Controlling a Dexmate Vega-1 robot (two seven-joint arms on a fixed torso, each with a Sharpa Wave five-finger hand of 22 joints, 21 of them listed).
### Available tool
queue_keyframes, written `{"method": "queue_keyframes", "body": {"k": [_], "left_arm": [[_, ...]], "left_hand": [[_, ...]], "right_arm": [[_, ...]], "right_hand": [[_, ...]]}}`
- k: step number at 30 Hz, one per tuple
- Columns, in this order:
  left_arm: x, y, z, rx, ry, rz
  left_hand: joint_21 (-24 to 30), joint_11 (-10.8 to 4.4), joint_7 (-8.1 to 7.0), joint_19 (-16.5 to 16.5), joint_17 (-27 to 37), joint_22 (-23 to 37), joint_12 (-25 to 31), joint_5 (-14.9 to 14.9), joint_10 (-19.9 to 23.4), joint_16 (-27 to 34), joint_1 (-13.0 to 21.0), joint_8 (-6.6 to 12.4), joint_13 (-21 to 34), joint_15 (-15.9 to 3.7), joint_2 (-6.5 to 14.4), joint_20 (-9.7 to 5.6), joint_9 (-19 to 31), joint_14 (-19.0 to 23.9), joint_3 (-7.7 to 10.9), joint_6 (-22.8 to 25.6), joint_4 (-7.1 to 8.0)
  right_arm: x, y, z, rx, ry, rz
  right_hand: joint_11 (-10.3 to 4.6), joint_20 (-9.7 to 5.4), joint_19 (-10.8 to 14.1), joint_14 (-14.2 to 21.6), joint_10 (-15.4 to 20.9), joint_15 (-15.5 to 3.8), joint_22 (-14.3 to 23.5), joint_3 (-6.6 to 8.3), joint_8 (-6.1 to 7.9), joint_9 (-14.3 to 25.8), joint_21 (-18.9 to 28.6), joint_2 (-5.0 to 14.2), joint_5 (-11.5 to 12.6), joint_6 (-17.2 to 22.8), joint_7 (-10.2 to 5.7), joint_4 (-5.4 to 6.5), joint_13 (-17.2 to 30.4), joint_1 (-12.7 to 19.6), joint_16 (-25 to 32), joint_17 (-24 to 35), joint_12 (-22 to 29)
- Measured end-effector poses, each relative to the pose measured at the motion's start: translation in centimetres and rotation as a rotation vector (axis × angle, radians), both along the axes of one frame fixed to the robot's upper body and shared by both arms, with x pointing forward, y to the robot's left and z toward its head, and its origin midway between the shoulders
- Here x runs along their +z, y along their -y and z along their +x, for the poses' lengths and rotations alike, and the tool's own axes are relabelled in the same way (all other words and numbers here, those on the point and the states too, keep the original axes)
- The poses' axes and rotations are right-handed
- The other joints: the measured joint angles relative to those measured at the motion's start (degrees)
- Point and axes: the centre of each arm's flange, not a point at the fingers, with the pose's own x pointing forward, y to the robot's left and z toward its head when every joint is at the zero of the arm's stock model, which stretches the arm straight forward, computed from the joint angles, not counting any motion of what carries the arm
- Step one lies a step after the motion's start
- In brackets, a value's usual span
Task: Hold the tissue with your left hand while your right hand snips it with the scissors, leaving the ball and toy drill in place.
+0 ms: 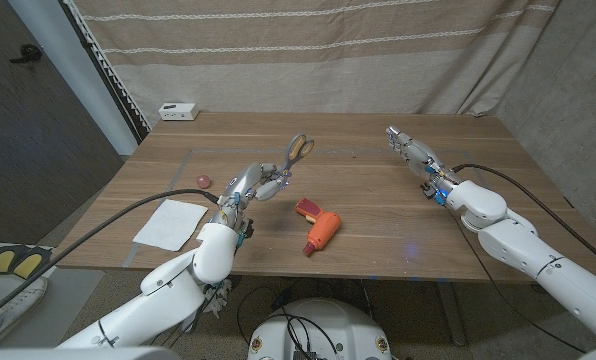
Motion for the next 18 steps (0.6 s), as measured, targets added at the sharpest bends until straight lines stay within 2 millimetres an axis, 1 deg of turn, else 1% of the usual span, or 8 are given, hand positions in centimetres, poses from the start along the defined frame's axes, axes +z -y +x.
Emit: {"method": "queue_keyframes", "body": {"k": [11, 12, 13, 15, 16, 18], "left_arm": [[0.38, 0.36, 0.05, 0.08, 0.088, 0.034], [0.32, 0.43, 0.09, 0.079, 0.087, 0.034], [0.26, 0.54, 0.15, 0.077, 0.085, 0.034], [0.43, 0.54, 0.1, 0.112, 0.12, 0.056], [0.45, 0.53, 0.09, 0.117, 0.125, 0.059], [0.38, 0.7, 0.2, 0.13, 0.137, 0.07]], "left_hand": [[0.6, 0.0, -0.1, 0.0, 0.0, -0.3, 0.0, 0.0, 0.0, 0.0, 0.0, -0.01, 0.3, 0.0, 0.0, 0.0, 0.3, 0.0, 0.25, -0.1, -0.25], [0.6, 0.0, -0.1, 0.0, 0.0, -0.3, 0.0, 0.0, 0.0, 0.0, 0.0, -0.01, 0.3, 0.0, 0.0, 0.0, 0.3, 0.0, 0.25, -0.1, -0.25], [0.6, 0.0, -0.09, 0.0, 0.0, -0.3, -0.1, 0.0, 0.0, 0.0, 0.0, -0.01, 0.3, 0.0, 0.0, 0.0, 0.3, 0.0, 0.25, -0.1, -0.25], [0.6, 0.0, -0.09, 0.0, 0.0, -0.3, -0.1, 0.0, 0.0, 0.0, 0.0, -0.01, 0.3, 0.0, 0.0, 0.0, 0.3, 0.0, 0.25, -0.1, -0.25], [0.6, 0.0, -0.09, 0.0, 0.0, -0.3, -0.1, 0.0, 0.0, 0.0, 0.0, -0.02, 0.3, 0.0, 0.0, 0.0, 0.3, 0.0, 0.25, -0.1, -0.25], [0.6, 0.0, -0.1, 0.0, 0.0, -0.3, -0.1, -0.1, 0.0, 0.0, 0.0, -0.02, 0.3, 0.0, 0.0, 0.0, 0.3, 0.0, 0.25, -0.1, -0.25]], "right_arm": [[0.28, 0.0, -0.34, 0.016, 0.011, -0.001], [0.28, -0.01, -0.34, 0.016, 0.011, -0.001], [0.28, -0.02, -0.34, 0.017, 0.011, -0.002], [0.32, -0.11, -0.45, 0.022, 0.012, -0.005], [0.33, -0.13, -0.47, 0.024, 0.012, -0.006], [0.34, -0.18, -0.53, 0.026, 0.012, -0.008]], "right_hand": [[0.0, 0.0, 0.0, 0.0, 0.0, 0.0, 0.0, 0.0, 0.0, 0.0, 0.0, 0.0, 0.0, 0.6, -0.03, 0.0, 0.0, 0.0, 0.0, 0.0, 0.0], [0.0, 0.0, 0.0, 0.0, 0.0, 0.0, 0.0, 0.0, 0.0, 0.0, 0.0, 0.0, 0.0, 0.9, -0.11, 0.0, 0.0, 0.0, 0.0, 0.0, 0.0], [0.0, 0.0, 0.0, 0.0, 0.0, 0.0, 0.0, 0.0, 0.16, 0.0, 0.0, 0.0, 0.0, 1.3, -0.54, 0.0, 0.0, 0.0, 0.0, 0.0, 0.0], [0.0, -0.01, 0.0, 0.0, 0.0, 0.0, 0.0, 0.0, 0.45, 0.0, 0.0, 0.0, 0.0, 1.8, -1.03, 0.0, 0.0, 0.0, 0.0, 0.0, 0.0], [0.0, -0.01, 0.0, 0.0, 0.0, 0.0, 0.0, 0.0, 0.45, 0.0, 0.0, 0.0, 0.0, 2.0, -0.81, 0.0, 0.0, 0.0, 0.0, 0.0, 0.0], [0.02, 0.2, 0.2, 0.0, 0.0, 0.0, 0.0, 0.0, 0.45, 0.0, 0.0, 0.0, 0.0, 2.5, -1.14, 0.0, 0.0, 0.0, 0.0, 0.0, 0.0]]}}
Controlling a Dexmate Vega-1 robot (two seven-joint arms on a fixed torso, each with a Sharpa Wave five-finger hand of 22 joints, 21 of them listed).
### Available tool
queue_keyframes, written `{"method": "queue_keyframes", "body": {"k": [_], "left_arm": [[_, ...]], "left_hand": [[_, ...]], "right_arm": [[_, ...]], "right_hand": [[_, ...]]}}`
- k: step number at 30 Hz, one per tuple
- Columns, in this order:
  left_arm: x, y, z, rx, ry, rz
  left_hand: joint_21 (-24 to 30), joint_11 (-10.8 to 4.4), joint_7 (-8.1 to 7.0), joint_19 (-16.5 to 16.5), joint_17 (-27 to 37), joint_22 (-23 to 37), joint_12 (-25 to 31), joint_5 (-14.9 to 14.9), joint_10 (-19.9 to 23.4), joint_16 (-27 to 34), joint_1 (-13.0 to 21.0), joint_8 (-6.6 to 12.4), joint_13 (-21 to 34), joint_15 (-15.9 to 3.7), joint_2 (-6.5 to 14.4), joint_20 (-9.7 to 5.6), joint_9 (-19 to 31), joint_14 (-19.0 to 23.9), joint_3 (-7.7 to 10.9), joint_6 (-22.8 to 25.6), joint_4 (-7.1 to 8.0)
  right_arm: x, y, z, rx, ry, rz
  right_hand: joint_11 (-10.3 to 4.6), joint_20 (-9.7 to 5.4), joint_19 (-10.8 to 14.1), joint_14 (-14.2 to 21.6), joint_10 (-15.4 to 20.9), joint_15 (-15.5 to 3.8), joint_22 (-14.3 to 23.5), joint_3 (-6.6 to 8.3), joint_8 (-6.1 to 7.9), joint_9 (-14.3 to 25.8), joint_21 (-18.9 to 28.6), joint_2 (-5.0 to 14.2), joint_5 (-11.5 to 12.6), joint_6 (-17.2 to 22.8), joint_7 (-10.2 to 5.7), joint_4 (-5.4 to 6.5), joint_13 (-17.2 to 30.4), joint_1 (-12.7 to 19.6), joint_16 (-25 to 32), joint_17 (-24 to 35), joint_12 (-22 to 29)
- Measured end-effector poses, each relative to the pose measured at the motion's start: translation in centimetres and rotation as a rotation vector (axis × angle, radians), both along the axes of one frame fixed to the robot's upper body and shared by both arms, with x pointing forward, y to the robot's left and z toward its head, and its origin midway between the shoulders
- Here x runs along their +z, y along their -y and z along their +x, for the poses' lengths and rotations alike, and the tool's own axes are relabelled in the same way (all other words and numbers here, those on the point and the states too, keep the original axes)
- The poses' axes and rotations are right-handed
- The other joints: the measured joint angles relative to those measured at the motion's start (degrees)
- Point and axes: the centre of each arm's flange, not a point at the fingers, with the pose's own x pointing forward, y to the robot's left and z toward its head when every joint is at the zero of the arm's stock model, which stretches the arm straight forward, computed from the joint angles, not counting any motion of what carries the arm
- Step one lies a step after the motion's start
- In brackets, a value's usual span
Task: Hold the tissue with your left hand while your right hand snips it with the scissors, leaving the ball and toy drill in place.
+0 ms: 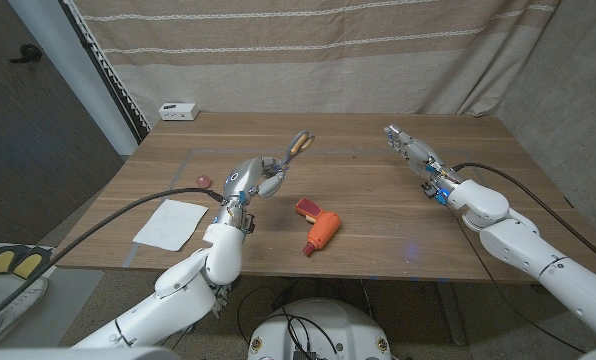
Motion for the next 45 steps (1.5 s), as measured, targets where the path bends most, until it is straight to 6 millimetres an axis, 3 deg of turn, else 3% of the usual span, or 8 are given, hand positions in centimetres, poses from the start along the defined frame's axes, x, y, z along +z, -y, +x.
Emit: {"method": "queue_keyframes", "body": {"k": [8, 12, 14, 33, 45], "left_arm": [[-0.1, 0.4, 0.4, 0.065, 0.063, 0.046], [-0.2, 0.7, 0.5, 0.122, 0.12, 0.091], [-0.4, 0.9, 0.7, 0.127, 0.123, 0.101], [-0.7, 1.7, 1.1, 0.276, 0.308, 0.267], [-0.4, 2.1, 1.3, 0.305, 0.368, 0.347]], "left_hand": [[0.0, 0.0, -0.18, 0.0, 0.0, -0.3, 0.0, 0.0, 0.0, 0.0, 0.0, -0.01, 0.0, 0.0, 0.0, 0.0, 0.3, 0.0, 0.0, -0.2, 0.0], [0.0, 0.0, -0.17, 0.0, 0.0, -0.3, 0.0, 0.0, 0.0, 0.0, -0.2, -0.01, 0.0, 0.0, -0.2, 0.0, 0.3, 0.0, 0.0, -0.2, 0.0], [0.0, 0.0, -0.18, 0.0, 0.0, -0.3, 0.0, 0.0, 0.0, 0.0, -0.2, -0.01, 0.0, 0.0, -0.2, 0.0, 0.3, 0.0, 0.0, -0.2, 0.0], [0.0, -0.61, -0.52, 0.0, 0.0, -0.5, -0.3, 0.0, 0.6, 0.0, -0.5, 0.22, 0.3, 0.0, -0.8, 0.0, 0.5, 0.0, -0.24, 0.1, -0.23], [0.4, -0.85, -1.0, 0.2, 0.2, -0.5, 0.0, 0.0, 0.9, 0.0, -0.6, 0.44, 0.5, 0.0, -0.9, -0.22, 0.5, 0.0, 0.0, 0.6, -0.47]], "right_arm": [[0.0, -0.2, -0.3, 0.012, 0.001, -0.01], [0.0, -0.3, -0.4, 0.017, 0.0, -0.013], [0.0, -0.3, -0.4, 0.018, 0.0, -0.014], [-0.2, -0.4, -1.1, 0.031, -0.006, -0.042], [-0.3, -0.4, -1.7, 0.058, 0.0, -0.037]], "right_hand": [[0.41, 0.0, 0.0, 0.0, 0.0, 0.0, 0.0, 0.24, 0.64, 0.0, 0.0, -0.24, 0.0, 2.1, -0.67, -0.24, 0.0, 0.2, 0.0, 0.0, 0.0], [0.41, 0.62, -0.2, 0.0, 0.0, 0.0, 0.0, 0.48, 1.64, 0.3, 0.0, -0.24, -0.5, 4.9, -2.9, -0.01, 0.0, 0.2, 0.0, 0.0, 0.0], [0.41, 0.62, -0.2, 0.0, 0.0, 0.0, 0.0, 0.48, 1.85, 0.3, 0.0, -0.24, -0.5, 5.8, -3.27, -0.01, 0.0, 0.2, 0.0, 0.0, 0.0], [0.4, 1.45, -0.4, 0.0, 0.0, 0.0, 0.0, 0.79, 2.05, 0.6, 0.0, 0.37, -0.5, 6.5, -3.59, -0.31, 0.0, 0.8, 0.0, 0.0, 0.0], [0.4, 1.66, -0.2, 0.0, 0.0, 0.0, 0.0, 1.03, 2.05, 0.6, 0.0, 0.14, -0.5, 7.1, -2.97, -0.56, 0.0, 1.1, 0.0, 0.0, 0.1]]}}
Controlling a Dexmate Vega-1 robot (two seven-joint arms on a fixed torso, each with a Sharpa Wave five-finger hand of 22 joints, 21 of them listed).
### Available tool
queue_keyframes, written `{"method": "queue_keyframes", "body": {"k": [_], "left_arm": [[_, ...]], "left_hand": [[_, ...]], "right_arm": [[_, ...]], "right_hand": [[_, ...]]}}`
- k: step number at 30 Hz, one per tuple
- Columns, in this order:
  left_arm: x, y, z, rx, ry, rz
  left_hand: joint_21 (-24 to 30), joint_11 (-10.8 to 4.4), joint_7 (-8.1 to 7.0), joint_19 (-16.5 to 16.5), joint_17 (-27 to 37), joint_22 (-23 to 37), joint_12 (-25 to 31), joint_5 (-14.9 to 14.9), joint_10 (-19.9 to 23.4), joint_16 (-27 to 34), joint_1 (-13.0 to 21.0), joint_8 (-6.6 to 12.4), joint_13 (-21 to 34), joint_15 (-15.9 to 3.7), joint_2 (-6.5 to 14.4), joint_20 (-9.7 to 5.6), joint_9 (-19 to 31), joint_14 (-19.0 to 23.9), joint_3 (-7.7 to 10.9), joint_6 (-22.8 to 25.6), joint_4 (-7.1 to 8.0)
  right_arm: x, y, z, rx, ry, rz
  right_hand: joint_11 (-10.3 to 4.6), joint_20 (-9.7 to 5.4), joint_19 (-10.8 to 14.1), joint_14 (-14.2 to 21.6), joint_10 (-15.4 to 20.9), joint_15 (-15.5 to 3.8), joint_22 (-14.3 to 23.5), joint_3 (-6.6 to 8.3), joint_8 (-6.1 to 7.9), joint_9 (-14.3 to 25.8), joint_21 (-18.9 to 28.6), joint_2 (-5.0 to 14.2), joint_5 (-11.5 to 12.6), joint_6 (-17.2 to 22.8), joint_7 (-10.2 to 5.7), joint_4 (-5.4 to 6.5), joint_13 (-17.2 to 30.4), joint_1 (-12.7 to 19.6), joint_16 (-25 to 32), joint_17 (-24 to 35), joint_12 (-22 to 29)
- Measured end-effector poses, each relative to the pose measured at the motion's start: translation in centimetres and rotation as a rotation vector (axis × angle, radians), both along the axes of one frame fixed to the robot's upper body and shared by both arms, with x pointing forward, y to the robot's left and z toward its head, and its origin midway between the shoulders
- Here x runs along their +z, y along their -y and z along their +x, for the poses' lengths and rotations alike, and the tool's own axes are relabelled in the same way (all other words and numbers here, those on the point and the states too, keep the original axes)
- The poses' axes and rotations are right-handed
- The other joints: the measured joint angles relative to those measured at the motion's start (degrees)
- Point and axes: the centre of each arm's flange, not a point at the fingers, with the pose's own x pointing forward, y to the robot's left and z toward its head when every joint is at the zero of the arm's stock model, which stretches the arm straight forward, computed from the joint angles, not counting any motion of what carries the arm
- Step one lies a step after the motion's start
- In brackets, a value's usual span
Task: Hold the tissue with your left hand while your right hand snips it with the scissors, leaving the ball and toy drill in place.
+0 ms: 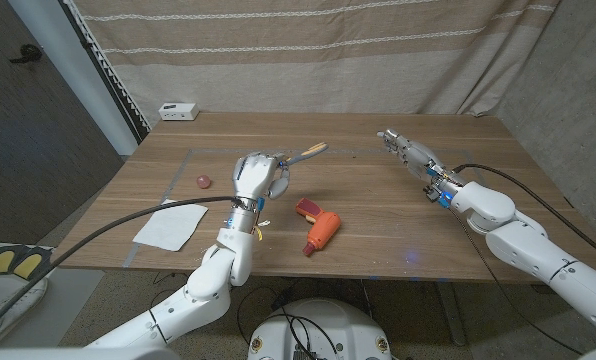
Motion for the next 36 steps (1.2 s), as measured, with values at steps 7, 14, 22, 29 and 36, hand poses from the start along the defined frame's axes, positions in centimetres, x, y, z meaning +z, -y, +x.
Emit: {"method": "queue_keyframes", "body": {"k": [7, 14, 22, 29, 36], "left_arm": [[0.6, 0.3, 0.0, 0.016, 0.034, 0.061], [1.5, 0.9, 0.0, 0.032, 0.072, 0.126], [1.9, 1.3, 0.1, 0.044, 0.083, 0.192], [2.0, 1.5, 0.2, 0.064, 0.092, 0.26], [2.5, 1.6, 0.3, 0.078, 0.124, 0.33]], "left_hand": [[0.0, -0.07, 0.0, 0.2, 0.0, -0.3, 0.0, 0.0, 0.1, 0.0, 0.0, 0.0, -0.1, 0.0, 0.0, 0.21, 0.3, 0.0, 0.0, 0.0, 0.0], [0.0, -0.07, 0.0, 0.2, 0.0, -0.3, 0.0, 0.0, 0.1, 0.0, 0.1, 0.0, -0.1, 0.0, 0.1, 0.21, 0.3, 0.0, 0.0, 0.0, 0.0], [0.4, -0.07, 0.0, 0.2, 0.0, -0.3, 0.0, 0.0, 0.1, 0.0, 0.3, 0.17, -0.1, 0.0, 0.0, 0.21, 0.3, 0.0, 0.0, 0.0, 0.0], [0.4, -0.07, -0.13, 0.2, 0.0, -0.3, 0.0, 0.0, 0.1, 0.0, 0.3, 0.22, -0.1, 0.0, 0.0, 0.21, 0.3, 0.0, 0.23, 0.1, -0.23], [0.4, -0.07, -0.01, 0.2, 0.0, -0.5, -0.1, 0.0, 0.1, 0.0, 0.4, 0.22, -0.4, 0.0, -0.1, 0.21, 0.3, 0.0, 0.23, 0.4, -0.23]], "right_arm": [[-0.2, 0.0, -0.2, 0.01, 0.007, 0.006], [-0.1, 0.0, -0.6, 0.006, 0.015, -0.006], [0.1, 0.1, -1.0, 0.0, 0.022, -0.028], [0.3, 0.1, -1.3, -0.008, 0.027, -0.047], [0.5, 0.1, -1.4, -0.012, 0.025, -0.067]], "right_hand": [[-0.53, 0.09, 0.1, 0.0, 0.5, 0.0, 0.0, 0.0, 0.22, 0.1, 0.0, -0.21, -0.3, 1.7, 1.8, 0.0, 0.0, 0.2, 0.0, 0.0, 0.3], [0.63, 0.09, 0.1, 0.0, 0.8, 0.0, 0.0, 0.48, 1.51, 0.4, 0.0, -0.27, -0.3, 5.2, 2.44, -0.48, 0.0, 0.9, 0.0, 0.0, 0.3], [0.62, 0.08, 0.1, 0.0, 0.8, 0.0, 0.0, 0.79, 1.95, 0.7, 0.0, -0.14, -0.3, 7.2, 2.08, -0.79, 0.0, 1.5, 0.0, 0.0, 0.3], [1.31, 0.08, 0.1, 0.0, 2.2, 0.02, 0.0, 1.66, 2.83, 1.1, 0.0, 0.6, -0.3, 8.9, 2.77, -1.66, 0.0, 3.0, 0.0, -0.1, 0.7], [1.22, 0.08, 0.1, -0.3, 2.3, 0.32, 0.0, 2.15, 3.28, 1.3, 0.0, 0.75, -0.3, 9.2, 2.45, -2.15, 0.0, 3.8, 0.0, -0.1, 0.7]]}}
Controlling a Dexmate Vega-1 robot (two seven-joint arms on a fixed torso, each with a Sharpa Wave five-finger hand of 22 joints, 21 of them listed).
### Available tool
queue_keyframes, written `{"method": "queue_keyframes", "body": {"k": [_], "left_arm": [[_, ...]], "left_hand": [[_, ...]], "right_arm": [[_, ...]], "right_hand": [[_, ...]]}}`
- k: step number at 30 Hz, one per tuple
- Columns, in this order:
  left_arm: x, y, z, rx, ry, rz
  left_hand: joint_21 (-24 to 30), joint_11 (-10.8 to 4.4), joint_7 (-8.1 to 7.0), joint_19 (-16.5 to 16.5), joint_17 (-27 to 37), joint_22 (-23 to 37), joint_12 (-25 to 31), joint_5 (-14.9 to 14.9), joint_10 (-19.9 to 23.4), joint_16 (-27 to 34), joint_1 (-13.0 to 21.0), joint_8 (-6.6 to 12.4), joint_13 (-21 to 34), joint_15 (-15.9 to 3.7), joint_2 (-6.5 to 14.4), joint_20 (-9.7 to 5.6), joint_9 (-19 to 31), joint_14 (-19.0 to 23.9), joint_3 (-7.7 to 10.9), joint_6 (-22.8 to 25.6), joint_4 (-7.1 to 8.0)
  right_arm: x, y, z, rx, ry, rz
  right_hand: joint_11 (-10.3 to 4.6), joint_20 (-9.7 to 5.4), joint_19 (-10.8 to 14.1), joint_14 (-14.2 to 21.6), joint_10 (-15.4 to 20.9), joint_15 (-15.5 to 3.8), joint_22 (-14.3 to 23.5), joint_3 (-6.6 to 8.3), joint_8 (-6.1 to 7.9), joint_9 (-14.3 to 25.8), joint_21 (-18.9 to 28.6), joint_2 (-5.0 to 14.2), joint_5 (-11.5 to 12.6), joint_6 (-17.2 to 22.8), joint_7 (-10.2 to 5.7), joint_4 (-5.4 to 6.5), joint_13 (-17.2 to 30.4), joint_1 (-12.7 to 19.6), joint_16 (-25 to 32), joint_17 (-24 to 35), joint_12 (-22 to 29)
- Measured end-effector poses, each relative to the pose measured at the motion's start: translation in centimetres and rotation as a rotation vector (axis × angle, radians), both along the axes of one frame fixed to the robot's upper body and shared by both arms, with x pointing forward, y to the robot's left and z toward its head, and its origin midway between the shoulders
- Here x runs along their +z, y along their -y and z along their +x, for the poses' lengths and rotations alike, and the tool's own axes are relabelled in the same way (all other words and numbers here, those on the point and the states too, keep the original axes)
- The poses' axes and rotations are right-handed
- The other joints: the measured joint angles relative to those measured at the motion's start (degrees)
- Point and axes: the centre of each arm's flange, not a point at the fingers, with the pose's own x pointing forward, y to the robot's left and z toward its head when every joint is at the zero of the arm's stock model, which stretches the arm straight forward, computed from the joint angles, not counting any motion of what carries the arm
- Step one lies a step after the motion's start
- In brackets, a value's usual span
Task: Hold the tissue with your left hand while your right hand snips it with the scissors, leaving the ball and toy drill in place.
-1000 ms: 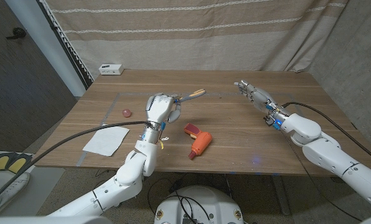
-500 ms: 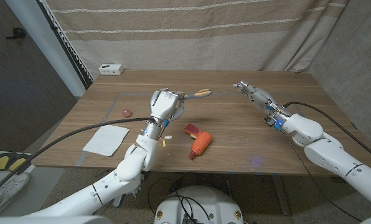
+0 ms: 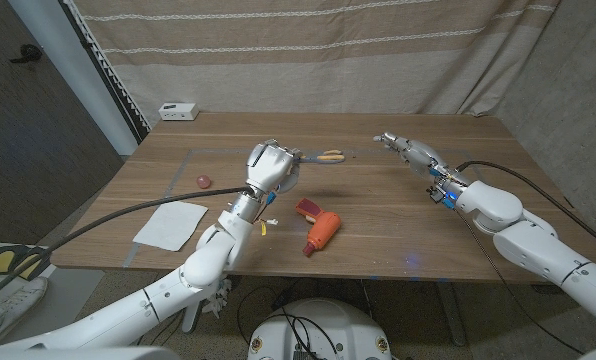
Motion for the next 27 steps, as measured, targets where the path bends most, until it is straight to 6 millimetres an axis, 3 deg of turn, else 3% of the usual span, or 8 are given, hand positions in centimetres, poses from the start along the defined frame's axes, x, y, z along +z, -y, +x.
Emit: {"method": "queue_keyframes", "body": {"k": [5, 10, 17, 27], "left_arm": [[0.25, 0.12, 0.06, 0.005, 0.016, 0.035], [0.46, 0.24, 0.15, 0.021, 0.028, 0.074], [0.4, 0.44, 0.36, 0.052, 0.033, 0.099], [0.44, 0.61, 0.81, 0.079, 0.038, 0.098]], "left_hand": [[0.0, 0.0, 0.0, 0.0, 0.0, 0.0, -0.1, 0.0, 0.0, 0.0, 0.0, 0.0, 0.0, 0.0, 0.0, 0.0, 0.0, 0.0, 0.0, 0.0, 0.0], [0.0, 0.0, 0.0, 0.0, 0.0, 0.0, -0.2, 0.0, 0.0, 0.0, 0.0, -0.01, 0.0, 0.0, 0.0, 0.0, -0.1, 0.0, 0.18, 0.0, -0.18], [0.1, 0.0, 0.0, 0.3, 0.0, 0.0, -0.2, 0.0, 0.0, 0.0, 0.0, -0.01, 0.0, 0.0, 0.0, -0.31, -0.2, 0.0, 0.18, 0.0, -0.18], [0.4, 0.12, 0.01, 0.3, 0.0, 0.0, -0.4, 0.0, 0.4, 0.0, 0.0, -0.05, 0.0, 0.0, 0.0, -0.31, -0.4, 0.0, 0.17, 0.0, -0.17]], "right_arm": [[0.1, -0.22, -0.03, 0.002, -0.003, -0.014], [0.22, -0.47, -0.09, 0.002, 0.001, -0.026], [0.47, -0.65, -0.18, -0.003, 0.008, -0.032], [0.49, -0.9, -0.59, -0.015, 0.006, -0.047]], "right_hand": [[0.2, 0.23, -0.2, 0.0, 0.2, 0.0, 0.0, 0.54, 0.0, 0.3, 0.0, -0.06, 0.3, 0.3, 0.31, -0.54, 0.0, 1.4, 0.0, 0.0, 0.0], [-0.02, 0.42, 0.0, 0.0, 1.9, 0.0, 0.0, 1.52, 0.97, 0.8, 0.0, -0.01, 0.3, 1.7, 0.31, -1.52, 0.0, 3.2, 0.0, 0.0, 0.4], [0.0, 0.29, 0.5, 0.0, 2.2, 0.0, 0.0, 1.83, 1.18, 1.1, 0.5, -0.02, 0.3, 2.4, 0.31, -1.83, 0.0, 3.8, 0.0, 0.0, 0.6], [-0.2, 2.79, 0.7, 0.2, 2.7, -0.22, 0.0, 2.9, 2.26, 1.6, 0.5, -0.08, 0.7, 4.1, -0.2, -2.9, 0.0, 5.4, 0.0, 0.0, 0.6]]}}
